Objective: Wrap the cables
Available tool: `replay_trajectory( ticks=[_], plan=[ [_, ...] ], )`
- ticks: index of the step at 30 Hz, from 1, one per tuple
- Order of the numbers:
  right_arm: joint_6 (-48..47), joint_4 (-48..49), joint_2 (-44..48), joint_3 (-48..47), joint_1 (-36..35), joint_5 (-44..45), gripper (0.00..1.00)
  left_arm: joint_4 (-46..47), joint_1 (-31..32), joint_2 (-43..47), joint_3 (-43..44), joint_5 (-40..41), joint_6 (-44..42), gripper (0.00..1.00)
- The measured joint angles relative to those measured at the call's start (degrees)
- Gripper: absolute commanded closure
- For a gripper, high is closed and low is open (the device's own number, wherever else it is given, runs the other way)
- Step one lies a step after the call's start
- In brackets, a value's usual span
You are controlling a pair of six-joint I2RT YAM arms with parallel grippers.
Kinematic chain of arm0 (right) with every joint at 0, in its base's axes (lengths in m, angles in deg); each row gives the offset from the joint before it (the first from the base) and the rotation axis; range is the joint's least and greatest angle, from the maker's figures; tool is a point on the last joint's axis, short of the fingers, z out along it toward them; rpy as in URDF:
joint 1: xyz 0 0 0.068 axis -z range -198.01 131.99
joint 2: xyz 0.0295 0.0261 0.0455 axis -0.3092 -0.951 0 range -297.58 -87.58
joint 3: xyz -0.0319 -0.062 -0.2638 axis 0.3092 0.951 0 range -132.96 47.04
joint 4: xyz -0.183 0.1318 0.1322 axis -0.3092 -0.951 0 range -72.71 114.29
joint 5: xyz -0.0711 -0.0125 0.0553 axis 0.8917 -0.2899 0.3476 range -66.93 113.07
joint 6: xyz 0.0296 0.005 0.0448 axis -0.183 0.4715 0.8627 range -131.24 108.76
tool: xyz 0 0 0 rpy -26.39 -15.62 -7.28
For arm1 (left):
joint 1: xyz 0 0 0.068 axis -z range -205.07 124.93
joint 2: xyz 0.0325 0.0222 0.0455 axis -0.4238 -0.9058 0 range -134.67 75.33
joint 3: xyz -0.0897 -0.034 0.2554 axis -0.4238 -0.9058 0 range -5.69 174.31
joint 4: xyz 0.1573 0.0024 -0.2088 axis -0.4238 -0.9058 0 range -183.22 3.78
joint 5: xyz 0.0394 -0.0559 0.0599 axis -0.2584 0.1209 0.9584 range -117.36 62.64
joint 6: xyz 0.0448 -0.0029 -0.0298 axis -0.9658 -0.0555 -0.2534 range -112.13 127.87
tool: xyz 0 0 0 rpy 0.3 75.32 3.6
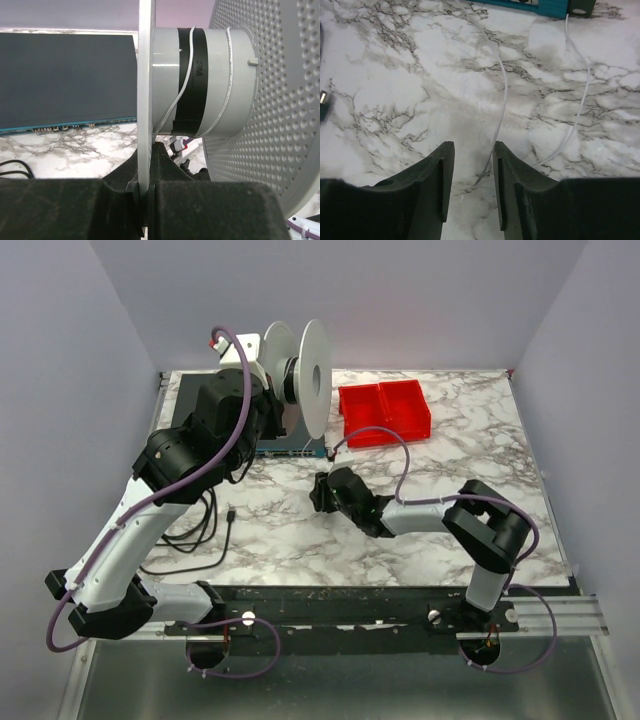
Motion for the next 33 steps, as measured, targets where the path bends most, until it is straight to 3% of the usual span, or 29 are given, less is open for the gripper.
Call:
replay_trajectory(
  ticks=[3, 4, 10, 23, 33],
  plan=[
    [1.1, -0.1, -0.1, 0.2, -0.9, 0.6, 0.97, 0.0, 0.0, 0.0, 0.0, 0.0, -0.1, 1.0],
    [1.6, -0.1, 0.0, 0.2, -1.2, 1.2, 0.99, 0.0, 0.0, 0.0, 0.0, 0.1, -0.1, 1.0],
    [2.7, -7.7, 4.3, 0.2, -4.6, 7.1, 0.99, 0.9, -1.1, -0.1, -0.1, 0.7, -0.2, 1.0],
    [4.4, -35.4, 27.8, -4.0, -24.9, 21.2, 0.99, 6.9, -13.2, -10.8, 0.0, 3.3, 0.1, 1.0],
    [5.2, -54.7, 31.3, -17.1, -35.0, 33.5, 0.99, 8.6, -16.6, -16.9, 3.5, 4.2, -2.4, 1.0]
  ],
)
